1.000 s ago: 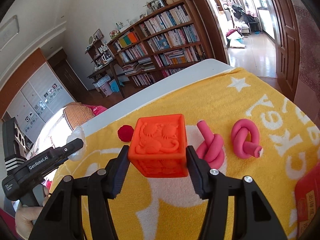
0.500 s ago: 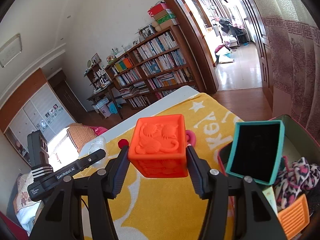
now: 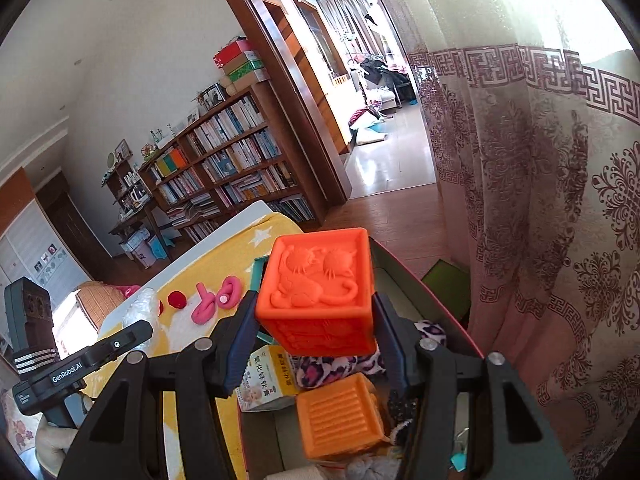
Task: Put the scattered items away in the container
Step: 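Carry the plastic bag and orange cube over the red tin with both grippers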
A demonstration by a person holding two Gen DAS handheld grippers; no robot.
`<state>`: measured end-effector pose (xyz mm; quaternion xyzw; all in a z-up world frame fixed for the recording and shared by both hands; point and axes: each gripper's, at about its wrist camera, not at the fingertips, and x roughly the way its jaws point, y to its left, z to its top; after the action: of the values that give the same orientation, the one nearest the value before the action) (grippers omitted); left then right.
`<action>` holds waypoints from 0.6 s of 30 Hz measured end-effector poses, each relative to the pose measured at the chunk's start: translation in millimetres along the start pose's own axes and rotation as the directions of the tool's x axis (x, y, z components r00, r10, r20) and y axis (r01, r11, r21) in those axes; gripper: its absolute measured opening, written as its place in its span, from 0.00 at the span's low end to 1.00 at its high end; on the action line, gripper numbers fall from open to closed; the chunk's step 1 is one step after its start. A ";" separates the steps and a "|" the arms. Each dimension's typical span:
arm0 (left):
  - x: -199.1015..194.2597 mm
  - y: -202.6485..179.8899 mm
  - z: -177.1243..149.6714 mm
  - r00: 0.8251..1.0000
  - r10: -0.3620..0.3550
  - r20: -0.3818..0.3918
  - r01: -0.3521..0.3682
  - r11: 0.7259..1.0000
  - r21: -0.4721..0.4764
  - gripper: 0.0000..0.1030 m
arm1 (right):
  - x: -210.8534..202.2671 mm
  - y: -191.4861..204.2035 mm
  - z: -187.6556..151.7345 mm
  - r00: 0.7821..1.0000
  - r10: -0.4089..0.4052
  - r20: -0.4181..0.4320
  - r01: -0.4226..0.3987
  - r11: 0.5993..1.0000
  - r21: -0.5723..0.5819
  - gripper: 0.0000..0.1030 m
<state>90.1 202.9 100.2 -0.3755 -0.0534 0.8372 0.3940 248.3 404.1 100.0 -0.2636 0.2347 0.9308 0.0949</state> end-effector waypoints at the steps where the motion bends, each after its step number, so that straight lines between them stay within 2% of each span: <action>1: 1.2 -8.9 -2.0 1.000 -0.013 -0.006 0.013 1.000 0.012 0.43 | -1.3 -4.2 0.1 1.000 -0.007 0.001 0.007 1.000 0.003 0.58; 10: 18.5 -62.0 -20.2 0.992 -0.092 -0.084 0.100 0.991 0.094 0.43 | -3.3 -29.2 2.9 1.000 -0.021 -0.002 0.021 1.000 0.006 0.58; 18: 38.6 -82.4 -39.2 0.980 -0.118 -0.161 0.139 0.983 0.122 0.43 | 4.9 -38.0 6.9 0.999 -0.005 -0.031 0.004 1.000 -0.020 0.58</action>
<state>151.8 278.1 81.4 -0.4074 0.0084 0.7804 0.4743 252.5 440.8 87.9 -0.2796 0.2261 0.9287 0.0906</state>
